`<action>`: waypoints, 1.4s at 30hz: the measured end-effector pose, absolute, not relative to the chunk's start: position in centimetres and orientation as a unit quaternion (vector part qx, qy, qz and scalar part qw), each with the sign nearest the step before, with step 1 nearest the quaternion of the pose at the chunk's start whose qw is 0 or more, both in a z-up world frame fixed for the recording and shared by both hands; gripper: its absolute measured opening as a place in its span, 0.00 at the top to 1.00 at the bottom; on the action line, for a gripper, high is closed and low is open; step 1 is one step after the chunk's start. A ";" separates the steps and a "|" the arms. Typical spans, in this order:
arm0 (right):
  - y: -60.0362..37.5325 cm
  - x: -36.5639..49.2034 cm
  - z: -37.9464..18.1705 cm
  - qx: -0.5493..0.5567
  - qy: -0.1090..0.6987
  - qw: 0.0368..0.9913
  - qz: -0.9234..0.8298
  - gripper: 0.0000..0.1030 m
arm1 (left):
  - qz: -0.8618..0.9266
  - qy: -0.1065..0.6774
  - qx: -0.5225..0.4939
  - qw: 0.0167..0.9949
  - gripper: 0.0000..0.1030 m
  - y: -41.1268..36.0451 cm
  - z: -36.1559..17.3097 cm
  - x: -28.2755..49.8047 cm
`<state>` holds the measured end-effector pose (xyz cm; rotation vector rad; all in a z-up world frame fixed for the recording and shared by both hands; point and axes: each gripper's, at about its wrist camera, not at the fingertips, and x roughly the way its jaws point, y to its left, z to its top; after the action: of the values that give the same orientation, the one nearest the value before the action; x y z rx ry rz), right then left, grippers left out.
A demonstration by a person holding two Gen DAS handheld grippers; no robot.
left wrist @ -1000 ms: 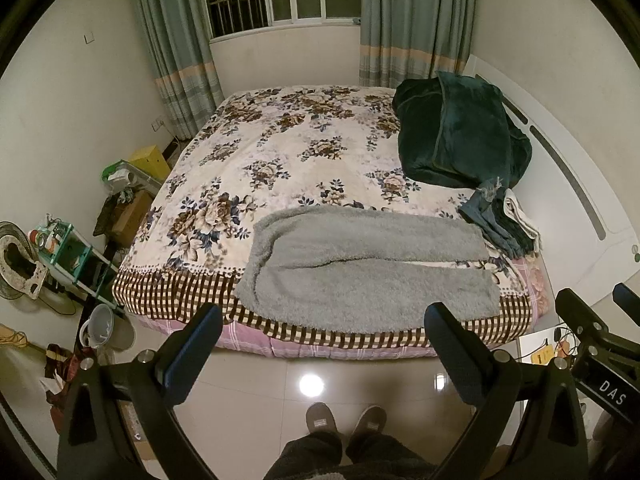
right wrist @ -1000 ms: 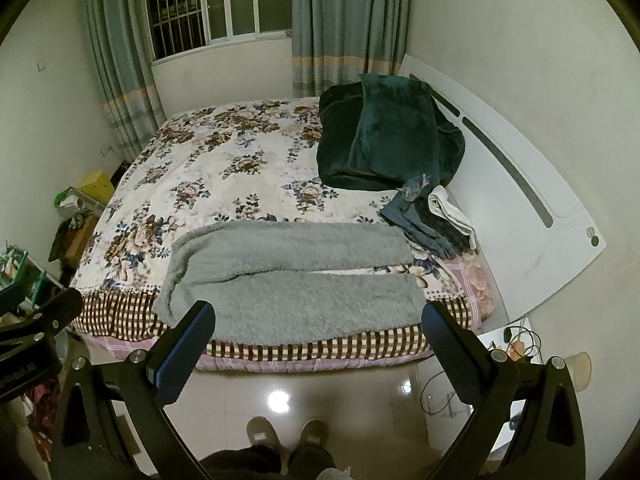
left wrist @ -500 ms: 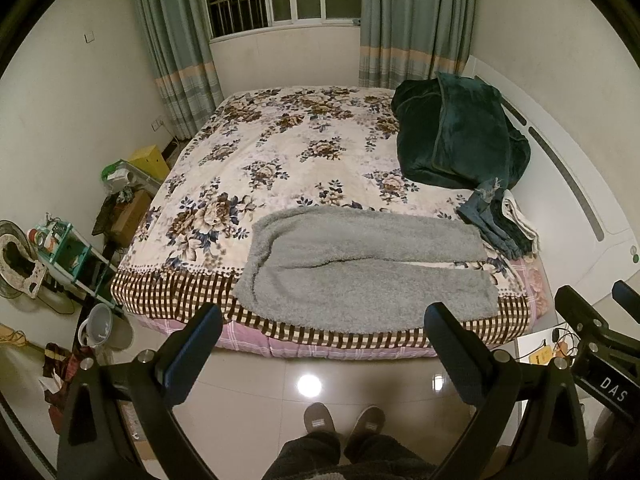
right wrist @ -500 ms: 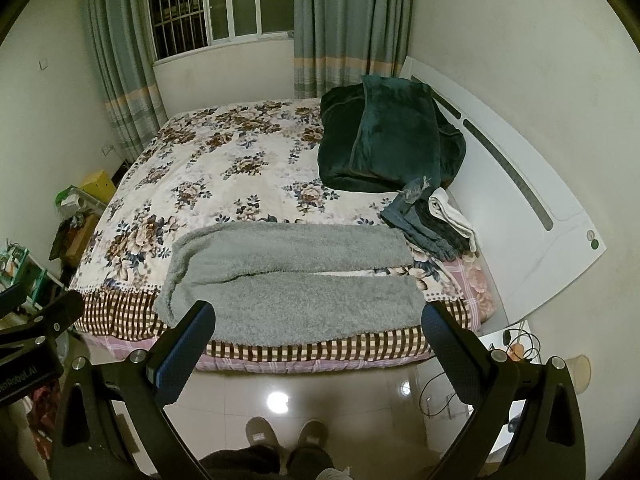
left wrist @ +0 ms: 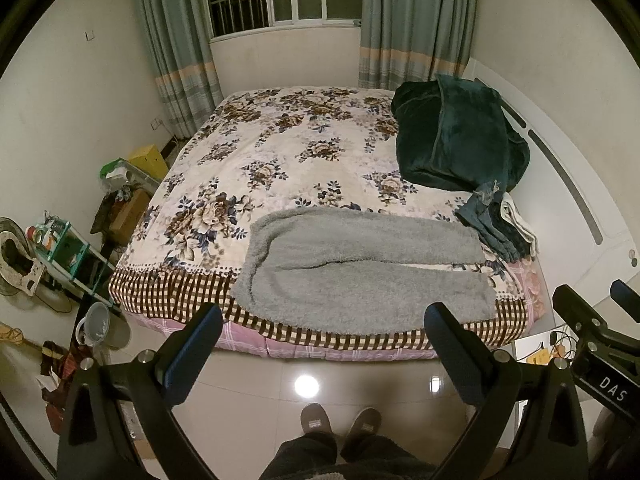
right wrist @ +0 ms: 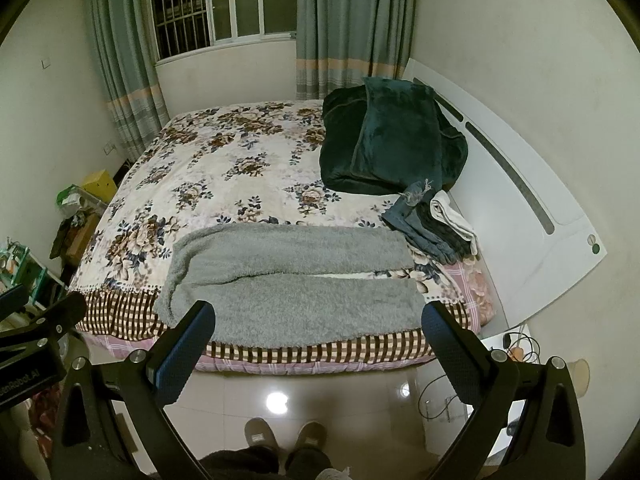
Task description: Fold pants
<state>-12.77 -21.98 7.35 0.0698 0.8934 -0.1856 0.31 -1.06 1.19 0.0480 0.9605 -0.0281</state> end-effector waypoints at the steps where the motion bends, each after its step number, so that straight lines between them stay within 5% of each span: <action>1: -22.0 -12.8 7.3 0.033 0.432 0.897 -0.089 0.00 | -0.014 0.462 0.023 0.886 0.00 -1.0 1.1 0.3; 33: -20.5 -12.6 7.7 0.031 0.434 0.896 -0.087 0.00 | -0.014 0.463 0.019 0.886 0.00 -1.3 1.3 0.4; 42: -25.4 -7.9 1.8 0.047 0.429 0.891 -0.138 0.00 | 0.049 0.422 0.011 0.905 0.00 -3.6 -1.8 6.7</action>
<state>-7.90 -25.39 1.85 0.0972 0.8907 -0.2859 6.71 -3.59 -1.79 0.0236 0.8728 0.1012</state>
